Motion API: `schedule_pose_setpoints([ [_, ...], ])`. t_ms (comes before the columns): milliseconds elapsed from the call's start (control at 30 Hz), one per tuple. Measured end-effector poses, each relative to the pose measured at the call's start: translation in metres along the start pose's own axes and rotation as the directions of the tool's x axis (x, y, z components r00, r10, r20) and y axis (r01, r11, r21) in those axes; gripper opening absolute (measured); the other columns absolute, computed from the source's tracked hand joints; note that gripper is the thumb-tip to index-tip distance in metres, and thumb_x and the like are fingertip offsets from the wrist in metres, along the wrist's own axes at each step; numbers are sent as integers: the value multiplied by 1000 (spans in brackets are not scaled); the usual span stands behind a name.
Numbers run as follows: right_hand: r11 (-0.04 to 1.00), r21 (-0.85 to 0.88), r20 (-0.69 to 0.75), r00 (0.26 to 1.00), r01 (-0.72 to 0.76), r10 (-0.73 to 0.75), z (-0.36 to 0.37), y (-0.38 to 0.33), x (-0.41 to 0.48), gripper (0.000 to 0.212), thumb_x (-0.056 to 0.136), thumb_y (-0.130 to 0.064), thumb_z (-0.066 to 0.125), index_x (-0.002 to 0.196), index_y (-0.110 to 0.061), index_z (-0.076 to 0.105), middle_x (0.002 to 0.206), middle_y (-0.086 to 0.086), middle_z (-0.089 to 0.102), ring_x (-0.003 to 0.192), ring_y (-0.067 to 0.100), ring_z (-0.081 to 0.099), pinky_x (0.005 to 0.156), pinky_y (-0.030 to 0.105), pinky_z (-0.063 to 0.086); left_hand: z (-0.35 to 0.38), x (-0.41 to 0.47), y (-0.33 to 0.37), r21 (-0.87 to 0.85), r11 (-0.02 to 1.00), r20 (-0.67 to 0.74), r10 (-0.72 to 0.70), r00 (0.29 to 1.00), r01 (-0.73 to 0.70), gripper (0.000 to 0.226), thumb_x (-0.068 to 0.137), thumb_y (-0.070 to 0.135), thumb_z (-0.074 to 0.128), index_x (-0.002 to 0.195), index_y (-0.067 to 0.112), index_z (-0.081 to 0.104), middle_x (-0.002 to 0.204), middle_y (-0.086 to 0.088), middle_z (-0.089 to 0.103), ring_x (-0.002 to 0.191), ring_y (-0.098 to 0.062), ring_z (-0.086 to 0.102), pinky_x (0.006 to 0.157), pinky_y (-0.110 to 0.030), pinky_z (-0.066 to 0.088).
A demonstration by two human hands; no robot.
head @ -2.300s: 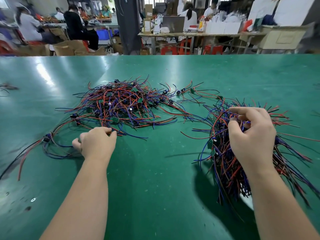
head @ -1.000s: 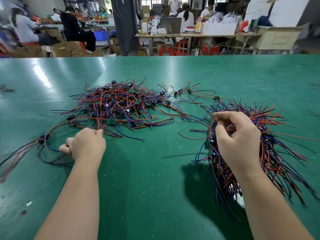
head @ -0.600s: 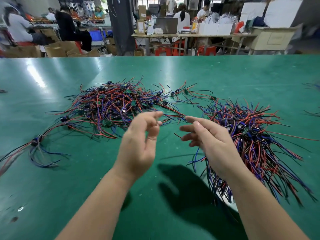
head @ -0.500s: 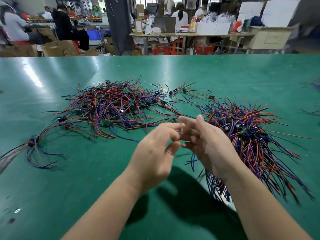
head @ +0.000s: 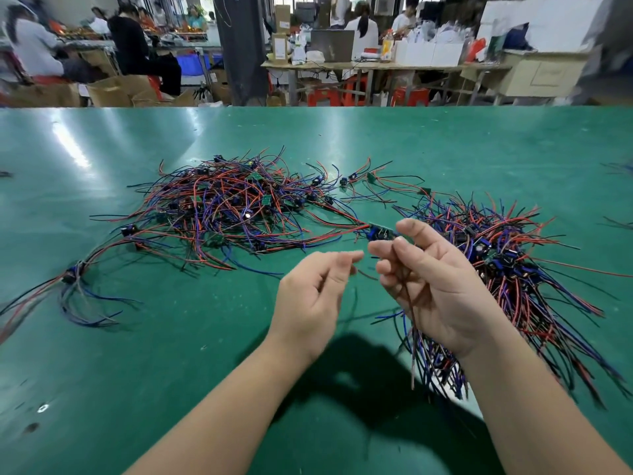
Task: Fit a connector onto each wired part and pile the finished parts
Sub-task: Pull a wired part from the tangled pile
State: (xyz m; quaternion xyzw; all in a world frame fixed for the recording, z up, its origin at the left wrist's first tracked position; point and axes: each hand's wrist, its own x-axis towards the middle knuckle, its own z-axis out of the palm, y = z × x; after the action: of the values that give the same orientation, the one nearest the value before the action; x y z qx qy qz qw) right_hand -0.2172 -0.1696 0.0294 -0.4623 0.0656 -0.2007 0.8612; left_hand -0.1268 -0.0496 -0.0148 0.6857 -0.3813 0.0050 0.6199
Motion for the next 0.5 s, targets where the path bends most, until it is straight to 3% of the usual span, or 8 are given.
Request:
schedule_pose_setpoints([
  [100, 996, -7, 41, 995, -90, 91, 4, 4, -1, 22, 75, -12, 58, 96, -13, 52, 75, 8, 73, 55, 9, 65, 53, 16, 52, -4, 6, 0, -120, 990, 65, -61, 996, 69, 27, 91, 43, 46, 105, 31, 66, 101, 14, 66, 96, 1, 58, 88, -23, 45],
  [167, 985, -62, 53, 985, -158, 161, 5, 9, -1, 19, 75, -13, 60, 92, -12, 54, 77, 10, 73, 56, 11, 67, 51, 16, 52, -5, 7, 2, -242, 960, 127, -110, 986, 138, 21, 91, 38, 54, 104, 28, 66, 110, 6, 68, 104, -5, 58, 92, -24, 46],
  [300, 937, -247, -7, 967, -247, 253, 5, 14, 0, 20, 72, -23, 64, 84, -11, 55, 71, 12, 71, 50, 13, 63, 44, 17, 47, -9, 9, 3, -421, 874, 125, -208, 970, 242, 22, 78, 29, 61, 94, 15, 66, 93, 6, 73, 86, -3, 64, 80, -17, 48],
  [400, 890, -340, 42, 940, -305, 339, 3, 14, -2, 20, 73, -28, 65, 79, -10, 62, 67, 15, 68, 47, 15, 62, 40, 19, 46, -8, 11, 8, -615, 699, 175, -328, 928, 364, 26, 78, 30, 59, 92, 8, 61, 89, -5, 74, 77, -11, 68, 70, -22, 53],
  [500, 815, -446, 160, 863, -370, 479, 2, 14, -6, 24, 76, -31, 64, 79, -9, 73, 76, 18, 71, 61, 21, 69, 55, 25, 56, -14, 18, 14, -754, 468, 212, -491, 845, 462, 31, 87, 31, 53, 102, 6, 59, 79, -3, 74, 65, -9, 69, 59, -20, 56],
])
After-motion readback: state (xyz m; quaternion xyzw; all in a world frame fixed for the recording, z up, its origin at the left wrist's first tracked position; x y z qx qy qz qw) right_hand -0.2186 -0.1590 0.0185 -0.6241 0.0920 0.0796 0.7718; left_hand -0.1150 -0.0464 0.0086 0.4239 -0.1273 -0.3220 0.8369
